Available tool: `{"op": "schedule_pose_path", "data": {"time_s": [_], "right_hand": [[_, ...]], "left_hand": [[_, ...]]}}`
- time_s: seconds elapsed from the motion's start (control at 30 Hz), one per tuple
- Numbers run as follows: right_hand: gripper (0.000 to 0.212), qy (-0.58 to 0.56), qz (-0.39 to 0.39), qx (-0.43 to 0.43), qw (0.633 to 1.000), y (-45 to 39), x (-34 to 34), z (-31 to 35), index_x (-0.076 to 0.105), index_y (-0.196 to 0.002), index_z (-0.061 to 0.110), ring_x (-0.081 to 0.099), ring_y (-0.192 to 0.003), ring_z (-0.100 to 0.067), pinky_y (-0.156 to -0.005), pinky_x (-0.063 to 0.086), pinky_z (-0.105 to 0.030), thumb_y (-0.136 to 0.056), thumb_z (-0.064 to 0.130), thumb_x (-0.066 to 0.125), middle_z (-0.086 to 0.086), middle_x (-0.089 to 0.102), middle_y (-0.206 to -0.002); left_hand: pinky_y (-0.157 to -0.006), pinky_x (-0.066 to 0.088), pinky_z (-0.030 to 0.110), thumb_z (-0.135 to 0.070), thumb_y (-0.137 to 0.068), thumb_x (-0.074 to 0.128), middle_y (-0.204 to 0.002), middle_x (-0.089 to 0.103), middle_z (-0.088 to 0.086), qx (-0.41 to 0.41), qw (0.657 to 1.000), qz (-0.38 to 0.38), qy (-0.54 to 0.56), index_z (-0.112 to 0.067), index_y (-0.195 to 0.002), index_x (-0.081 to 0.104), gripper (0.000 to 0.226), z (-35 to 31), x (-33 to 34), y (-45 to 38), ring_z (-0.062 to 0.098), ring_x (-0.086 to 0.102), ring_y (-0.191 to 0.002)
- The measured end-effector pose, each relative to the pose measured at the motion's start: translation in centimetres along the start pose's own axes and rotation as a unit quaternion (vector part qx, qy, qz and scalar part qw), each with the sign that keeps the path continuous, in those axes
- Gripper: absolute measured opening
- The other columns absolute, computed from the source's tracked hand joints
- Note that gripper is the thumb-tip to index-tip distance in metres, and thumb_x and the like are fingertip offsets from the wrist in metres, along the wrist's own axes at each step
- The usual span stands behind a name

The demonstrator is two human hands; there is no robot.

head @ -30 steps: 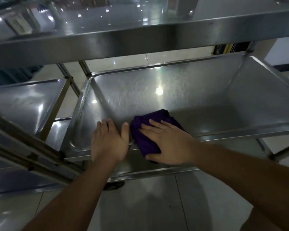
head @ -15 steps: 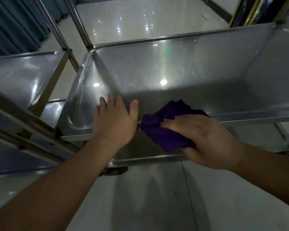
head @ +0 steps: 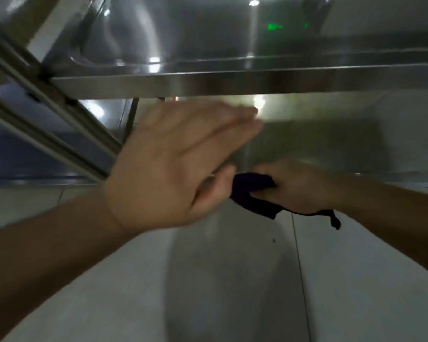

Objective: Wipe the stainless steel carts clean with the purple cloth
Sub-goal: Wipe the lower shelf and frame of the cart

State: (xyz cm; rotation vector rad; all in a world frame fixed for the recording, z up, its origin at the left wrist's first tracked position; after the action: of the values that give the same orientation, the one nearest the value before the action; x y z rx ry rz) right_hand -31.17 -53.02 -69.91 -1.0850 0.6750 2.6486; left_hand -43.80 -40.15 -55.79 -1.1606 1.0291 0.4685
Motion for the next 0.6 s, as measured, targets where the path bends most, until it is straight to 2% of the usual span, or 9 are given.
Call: {"op": "schedule_pose_path", "data": {"time_s": [0.1, 0.2, 0.3, 0.37, 0.43, 0.5, 0.57, 0.6], "right_hand": [[0.006, -0.045, -0.047, 0.020, 0.998, -2.2, -0.3, -0.3, 0.066, -0.092, 0.038, 0.063, -0.077, 0.006, -0.062, 0.041, -0.024, -0.097, 0.041, 0.066, 0.016, 0.068, -0.081], [0.012, -0.039, -0.113, 0.038, 0.992, -4.3, -1.4, 0.0, 0.065, -0.092, 0.036, 0.063, -0.075, 0.000, -0.062, 0.041, -0.025, -0.096, 0.048, 0.065, 0.012, 0.068, -0.082], [0.023, -0.037, -0.144, 0.038, 0.988, -6.6, -2.3, 1.0, 0.068, -0.107, 0.029, 0.061, -0.080, -0.004, -0.069, 0.045, -0.025, -0.097, 0.049, 0.061, 0.009, 0.069, -0.091], [0.023, -0.030, -0.158, 0.031, 0.987, -8.5, -2.7, 2.0, 0.067, -0.109, 0.027, 0.059, -0.081, -0.002, -0.065, 0.041, -0.023, -0.098, 0.046, 0.060, 0.013, 0.067, -0.092], [0.021, -0.019, -0.186, 0.017, 0.982, -10.9, -3.0, 3.4, 0.066, -0.105, 0.021, 0.059, -0.079, -0.006, -0.061, 0.037, -0.023, -0.099, 0.040, 0.058, 0.008, 0.065, -0.089], [0.026, -0.042, -0.225, 0.010, 0.973, -13.3, -3.3, 4.5, 0.067, -0.100, 0.011, 0.061, -0.077, -0.014, -0.059, 0.039, -0.024, -0.099, 0.034, 0.055, -0.002, 0.066, -0.087], [0.028, -0.085, -0.253, 0.016, 0.964, -15.8, -3.1, 5.2, 0.066, -0.101, 0.008, 0.061, -0.078, -0.020, -0.062, 0.039, -0.020, -0.101, 0.032, 0.053, 0.000, 0.064, -0.085], [0.025, -0.094, -0.267, 0.022, 0.959, -17.0, -2.8, 5.4, 0.065, -0.103, 0.010, 0.058, -0.079, -0.020, -0.060, 0.038, -0.018, -0.101, 0.031, 0.052, 0.006, 0.061, -0.083]], "left_hand": [[-0.101, 0.044, 0.045, -0.031, -0.103, 0.052, -0.151, 0.060, 0.004, -0.069, 0.989, 0.129, 0.007, -0.014, -0.148, 0.061, 0.049, 0.6, 3.7, 5.2, 0.027, 0.061, -0.132], [-0.099, 0.045, 0.041, -0.036, -0.103, 0.050, -0.145, 0.063, 0.001, -0.150, 0.969, 0.196, -0.007, -0.019, -0.145, 0.063, 0.048, 2.6, 6.4, 9.5, 0.024, 0.060, -0.126], [-0.088, 0.050, 0.036, -0.038, -0.101, 0.051, -0.122, 0.071, -0.005, -0.226, 0.952, 0.206, 0.014, -0.025, -0.129, 0.071, 0.036, 4.5, 8.3, 12.5, 0.020, 0.064, -0.105], [-0.076, 0.054, 0.038, -0.039, -0.100, 0.052, -0.102, 0.072, -0.004, -0.307, 0.931, 0.194, 0.040, -0.024, -0.109, 0.075, 0.029, 6.2, 9.0, 14.8, 0.020, 0.065, -0.089], [-0.066, 0.052, 0.037, -0.045, -0.101, 0.049, -0.089, 0.069, -0.003, -0.398, 0.893, 0.204, 0.052, -0.023, -0.093, 0.072, 0.032, 8.3, 9.5, 17.4, 0.020, 0.064, -0.079], [-0.058, 0.045, 0.033, -0.052, -0.097, 0.053, -0.079, 0.065, -0.004, -0.476, 0.852, 0.215, 0.043, -0.022, -0.081, 0.067, 0.037, 10.1, 9.7, 20.0, 0.019, 0.063, -0.071], [-0.054, 0.037, 0.030, -0.058, -0.091, 0.062, -0.072, 0.060, -0.004, -0.550, 0.810, 0.200, 0.037, -0.021, -0.077, 0.058, 0.040, 11.6, 9.7, 21.7, 0.014, 0.058, -0.065], [-0.054, 0.037, 0.030, -0.060, -0.088, 0.067, -0.075, 0.060, -0.004, -0.584, 0.791, 0.177, 0.048, -0.021, -0.081, 0.056, 0.041, 12.3, 9.8, 22.2, 0.013, 0.058, -0.066]]}}
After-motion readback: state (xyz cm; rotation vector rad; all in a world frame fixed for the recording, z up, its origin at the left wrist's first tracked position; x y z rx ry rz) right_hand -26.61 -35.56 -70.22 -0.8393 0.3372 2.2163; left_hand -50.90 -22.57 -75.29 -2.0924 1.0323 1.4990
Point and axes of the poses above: each hand's wrist, its own y-axis away from the middle knuckle, its own x-axis out of the palm, z = x × y, the point moved 6 cm from there along -y, towards the middle knuckle
